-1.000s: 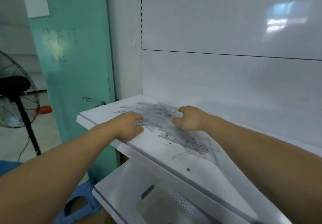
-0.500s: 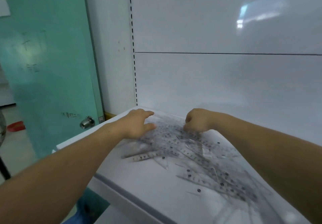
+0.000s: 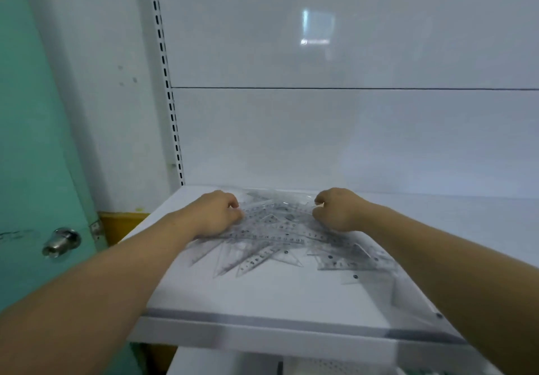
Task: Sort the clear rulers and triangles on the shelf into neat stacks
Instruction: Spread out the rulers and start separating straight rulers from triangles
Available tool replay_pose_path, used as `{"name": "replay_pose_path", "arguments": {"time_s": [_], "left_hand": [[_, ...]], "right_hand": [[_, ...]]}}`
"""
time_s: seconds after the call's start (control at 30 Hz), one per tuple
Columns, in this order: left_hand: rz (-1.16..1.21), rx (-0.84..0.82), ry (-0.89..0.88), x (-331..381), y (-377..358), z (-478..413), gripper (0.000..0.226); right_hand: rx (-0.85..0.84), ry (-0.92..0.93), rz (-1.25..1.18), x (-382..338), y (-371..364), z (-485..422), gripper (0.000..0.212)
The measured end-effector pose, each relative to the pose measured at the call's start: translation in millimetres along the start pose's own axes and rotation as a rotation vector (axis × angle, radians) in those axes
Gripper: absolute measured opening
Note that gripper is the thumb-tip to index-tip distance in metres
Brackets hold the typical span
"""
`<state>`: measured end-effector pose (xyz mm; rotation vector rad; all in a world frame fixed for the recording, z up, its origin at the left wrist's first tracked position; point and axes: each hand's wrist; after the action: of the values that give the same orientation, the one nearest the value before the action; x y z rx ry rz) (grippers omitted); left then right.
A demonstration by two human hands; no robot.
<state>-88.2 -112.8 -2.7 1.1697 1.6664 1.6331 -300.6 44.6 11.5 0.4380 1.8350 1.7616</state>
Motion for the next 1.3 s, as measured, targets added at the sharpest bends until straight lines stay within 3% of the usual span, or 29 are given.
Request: {"name": "replay_pose_path", "arguments": {"time_s": [0.13, 0.27, 0.43, 0.63, 0.9, 1.13, 1.3], "left_hand": [[0.013, -0.008, -0.028, 5, 3, -6, 0.047], [0.039, 0.004, -0.093, 10, 0, -11, 0.026], [-0.028, 0.091, -0.121, 16, 4, -5, 0.043], [-0.021, 0.124, -0.134, 17, 15, 4, 0.045], [-0.003, 0.048, -0.210, 25, 28, 17, 0.053], [0.159, 0.117, -0.366, 82, 20, 6, 0.049], [0.164, 0.043, -0.504, 157, 6, 3, 0.052]], "right_hand": [[0.008, -0.022, 0.006, 5, 2, 9, 0.052], [0.019, -0.033, 0.026, 11, 4, 6, 0.051], [0.070, -0.021, 0.006, 14, 8, -2, 0.049], [0.141, -0.027, -0.051, 14, 19, -5, 0.047], [0.216, -0.135, -0.109, 20, 29, 27, 0.046], [0.277, -0.280, -0.097, 67, 31, 76, 0.042], [0.364, -0.373, -0.053, 130, 40, 120, 0.033]]}}
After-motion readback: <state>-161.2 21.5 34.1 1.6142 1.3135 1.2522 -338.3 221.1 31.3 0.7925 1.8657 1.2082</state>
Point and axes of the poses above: each hand's wrist, its own z-axis away from the middle knuckle, its own y-axis out of the back of the hand, x = y × z, and after that the axes turned 14 degrees about -y, right-handed
